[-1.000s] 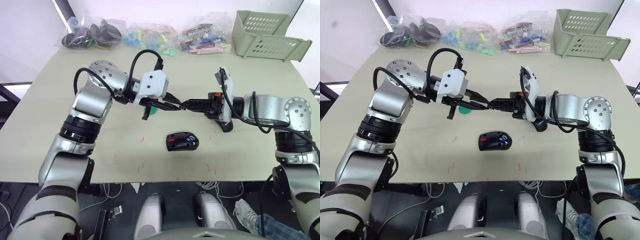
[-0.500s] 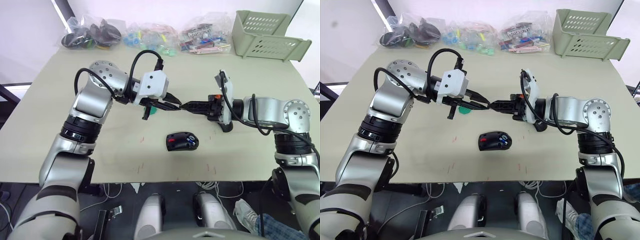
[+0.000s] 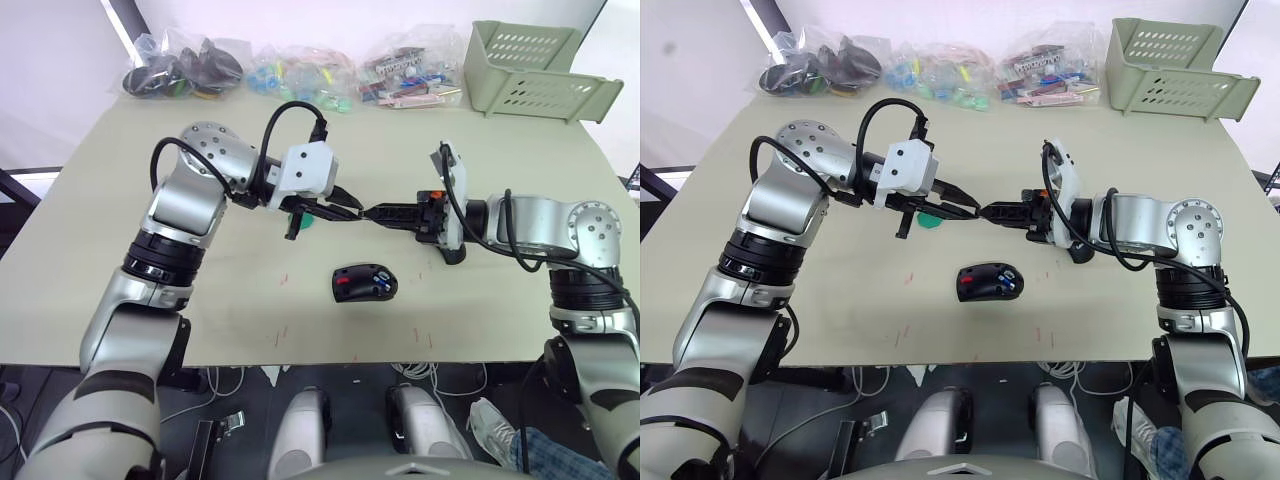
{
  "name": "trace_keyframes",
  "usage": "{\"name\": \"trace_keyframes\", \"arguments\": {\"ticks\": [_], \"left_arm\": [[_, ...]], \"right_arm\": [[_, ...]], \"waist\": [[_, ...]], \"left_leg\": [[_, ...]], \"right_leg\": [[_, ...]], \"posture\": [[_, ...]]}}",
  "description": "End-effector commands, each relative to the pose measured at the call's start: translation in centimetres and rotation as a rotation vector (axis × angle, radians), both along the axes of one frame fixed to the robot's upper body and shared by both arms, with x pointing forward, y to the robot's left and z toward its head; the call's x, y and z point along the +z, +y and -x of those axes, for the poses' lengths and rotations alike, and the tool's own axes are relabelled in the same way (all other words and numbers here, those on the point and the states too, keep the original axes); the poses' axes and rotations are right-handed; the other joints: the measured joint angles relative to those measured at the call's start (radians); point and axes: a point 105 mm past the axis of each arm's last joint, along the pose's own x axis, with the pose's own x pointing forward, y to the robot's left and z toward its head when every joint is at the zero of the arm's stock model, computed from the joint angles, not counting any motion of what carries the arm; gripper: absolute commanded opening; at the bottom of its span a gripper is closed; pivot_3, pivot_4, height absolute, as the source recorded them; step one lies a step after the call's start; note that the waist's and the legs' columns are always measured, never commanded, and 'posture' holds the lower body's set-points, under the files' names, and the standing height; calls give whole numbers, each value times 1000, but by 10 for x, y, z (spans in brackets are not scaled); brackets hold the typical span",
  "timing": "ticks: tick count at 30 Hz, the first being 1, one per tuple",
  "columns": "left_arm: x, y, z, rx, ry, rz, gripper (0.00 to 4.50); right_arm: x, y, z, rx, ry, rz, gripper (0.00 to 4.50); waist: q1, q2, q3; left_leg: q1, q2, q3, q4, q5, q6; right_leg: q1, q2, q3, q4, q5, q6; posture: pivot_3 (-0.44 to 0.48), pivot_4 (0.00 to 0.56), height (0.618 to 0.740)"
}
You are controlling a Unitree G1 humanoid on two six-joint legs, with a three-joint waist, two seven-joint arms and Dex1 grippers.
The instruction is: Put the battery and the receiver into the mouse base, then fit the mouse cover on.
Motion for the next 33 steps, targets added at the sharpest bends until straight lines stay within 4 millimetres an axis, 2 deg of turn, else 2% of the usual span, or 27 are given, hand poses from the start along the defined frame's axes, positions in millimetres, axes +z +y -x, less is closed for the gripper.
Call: {"name": "trace_keyframes", "arguments": {"ticks": [1, 6, 10, 21, 22, 23, 25, 27, 28, 29, 30, 31, 32, 33], "left_arm": [[15, -3, 3, -17, -55, 28, 95], [16, -3, 3, -16, -55, 30, 95], [16, -4, 3, -17, -56, 33, 95], [13, -1, 5, -20, -33, 36, 95], [13, 0, 7, -20, -11, 45, 866], [13, 2, 8, -17, 12, 56, 1062], [14, 5, 10, 4, 82, 99, 2046], [11, 11, 15, 27, 173, 144, 2635], [8, 14, 17, 43, 210, 157, 3090], [6, 15, 18, 54, 231, 163, 3288], [3, 18, 20, 75, 268, 179, 3472], [-3, 22, 22, 99, 304, 192, 4000], [-7, 24, 24, 116, 330, 201, 4310], [-12, 26, 25, 133, 350, 206, 4424]], "right_arm": [[12, -2, 5, 18, -40, -39, 1047], [12, -2, 5, 20, -39, -38, 1047], [12, -2, 5, 23, -39, -38, 164], [12, -1, 6, 23, -41, -38, 164], [12, -1, 6, 23, -41, -37, 0], [12, -2, 6, 21, -43, -35, 0], [13, -4, 6, 18, -53, -25, 0], [14, -7, 8, 22, -69, 0, 0], [13, -10, 10, 38, -82, 40, 0], [12, -12, 12, 50, -88, 68, 0], [10, -17, 15, 62, -104, 137, 0], [9, -22, 18, 79, -132, 233, 0], [8, -27, 20, 88, -149, 298, 0], [7, -29, 23, 125, -144, 347, 0]], "waist": [[0, 0, 0], [0, 0, 0], [0, 0, 0], [0, 0, 0], [0, 0, 0], [0, 0, 0], [0, 0, 0], [-1, 0, 0], [-1, 1, 0], [-1, 1, 1], [0, 2, 1], [0, 2, 1], [0, 6, 4], [0, 6, 4]], "left_leg": [[0, 0, 0, 0, 0, 0], [0, 0, 0, 0, 0, 0], [0, 0, 0, 0, 0, 0], [0, 0, 0, 0, 0, 0], [0, 0, 0, 0, 0, 0], [0, 0, 0, 0, 0, 0], [0, 0, 0, 0, 0, 0], [0, 0, 0, 0, 0, 0], [0, 1, 0, 0, 0, 0], [0, 1, 0, 0, 0, 0], [0, 1, 0, 0, 0, 0], [0, 1, -1, 0, 0, 0], [0, 1, 0, 0, 0, 0], [0, 1, 0, 0, 0, 0]], "right_leg": [[0, 0, 0, 0, 0, 0], [0, 0, 0, 0, 0, 0], [0, 0, 0, 0, 0, 0], [0, 0, 0, 0, 0, 0], [0, 0, 0, 0, 0, 0], [0, 0, 0, 0, 0, 0], [0, 0, 0, 0, 0, 0], [0, 0, 0, 0, 0, 0], [0, 0, 0, 0, 0, 0], [0, 0, 0, 0, 0, 0], [0, 0, 0, 0, 0, 0], [0, 0, 0, 0, 0, 0], [0, 0, 0, 0, 0, 0], [0, -1, 1, 0, 0, 0]], "posture": [[0, 150, 740], [0, 150, 740], [0, 150, 740], [0, 150, 740], [0, 150, 740], [0, 150, 740], [0, 150, 740], [0, 150, 740], [0, 150, 740], [0, 150, 740], [0, 150, 740], [0, 150, 740], [0, 150, 740], [0, 150, 740]]}}
